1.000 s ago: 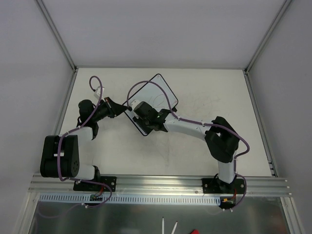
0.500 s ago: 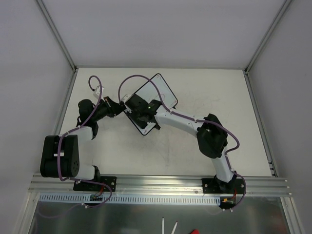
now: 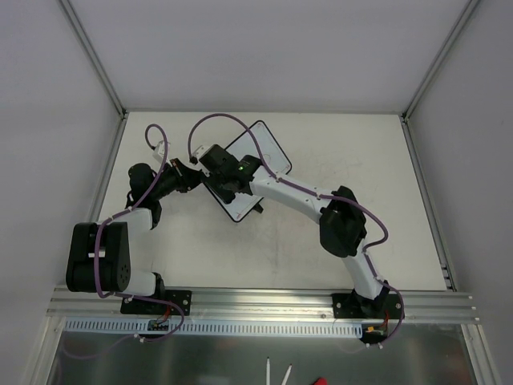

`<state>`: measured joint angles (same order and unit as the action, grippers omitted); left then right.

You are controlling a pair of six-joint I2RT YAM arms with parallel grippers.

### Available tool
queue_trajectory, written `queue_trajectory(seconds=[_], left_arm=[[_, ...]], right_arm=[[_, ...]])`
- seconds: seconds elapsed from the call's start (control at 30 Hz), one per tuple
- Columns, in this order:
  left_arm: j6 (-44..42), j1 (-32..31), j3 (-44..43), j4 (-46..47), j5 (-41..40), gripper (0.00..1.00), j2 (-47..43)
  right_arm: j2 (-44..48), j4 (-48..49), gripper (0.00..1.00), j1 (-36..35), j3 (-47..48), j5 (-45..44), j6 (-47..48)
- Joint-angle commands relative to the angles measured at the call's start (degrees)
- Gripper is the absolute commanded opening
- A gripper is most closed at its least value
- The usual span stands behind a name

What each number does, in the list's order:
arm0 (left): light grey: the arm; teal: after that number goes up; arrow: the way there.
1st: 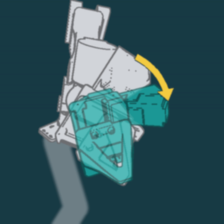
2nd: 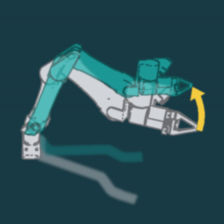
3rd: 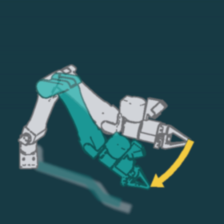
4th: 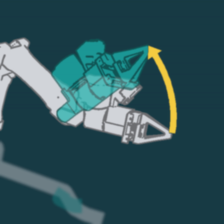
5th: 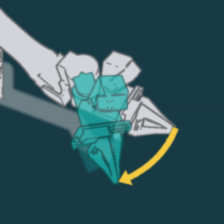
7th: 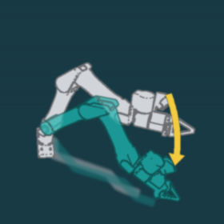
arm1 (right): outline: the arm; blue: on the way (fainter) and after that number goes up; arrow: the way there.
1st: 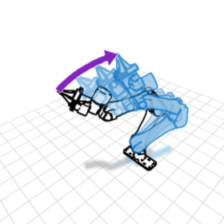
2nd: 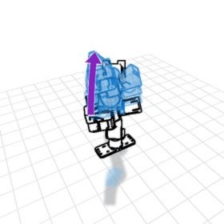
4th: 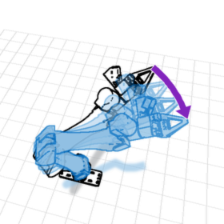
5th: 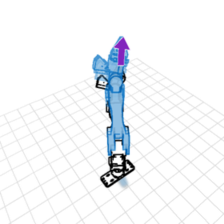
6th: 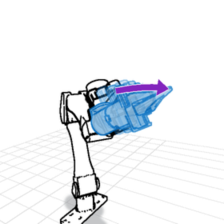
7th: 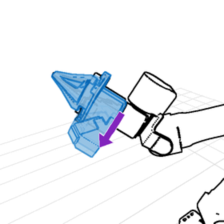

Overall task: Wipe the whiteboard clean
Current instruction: Hold the whiteboard at the whiteboard stand.

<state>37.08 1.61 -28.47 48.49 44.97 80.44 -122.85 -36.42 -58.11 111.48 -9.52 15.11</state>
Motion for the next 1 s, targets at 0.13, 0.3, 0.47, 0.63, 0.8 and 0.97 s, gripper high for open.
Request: queue_trajectory(seconds=[0.13,0.3,0.47,0.63,0.8,0.97], left_arm=[[-0.96,-0.55,-1.5,2.49,3.37,0.0,-0.9],[-0.96,-0.55,-1.24,2.57,3.37,0.0,-1.08],[-0.96,-0.55,-1.24,2.57,3.37,0.0,-1.08],[-0.96,-0.55,-1.24,2.57,3.37,0.0,-1.17],[-0.96,-0.55,-1.24,2.4,3.46,0.0,-1.25],[-0.69,-0.55,-1.33,2.66,3.37,0.0,-0.99]], right_arm=[[-3.36,6.98,0.02,0.54,8.22,1.35,0.71],[-4.59,6.98,0.02,0.63,10.33,1.61,0.44],[-4.86,6.89,0.02,0.98,10.34,2.13,0.18],[-4.16,6.72,0.0,0.98,8.23,2.49,0.09],[-0.47,7.16,0.0,0.98,1.12,2.31,-0.17],[5.68,12.69,0.0,0.98,-10.74,1.44,-1.05]])
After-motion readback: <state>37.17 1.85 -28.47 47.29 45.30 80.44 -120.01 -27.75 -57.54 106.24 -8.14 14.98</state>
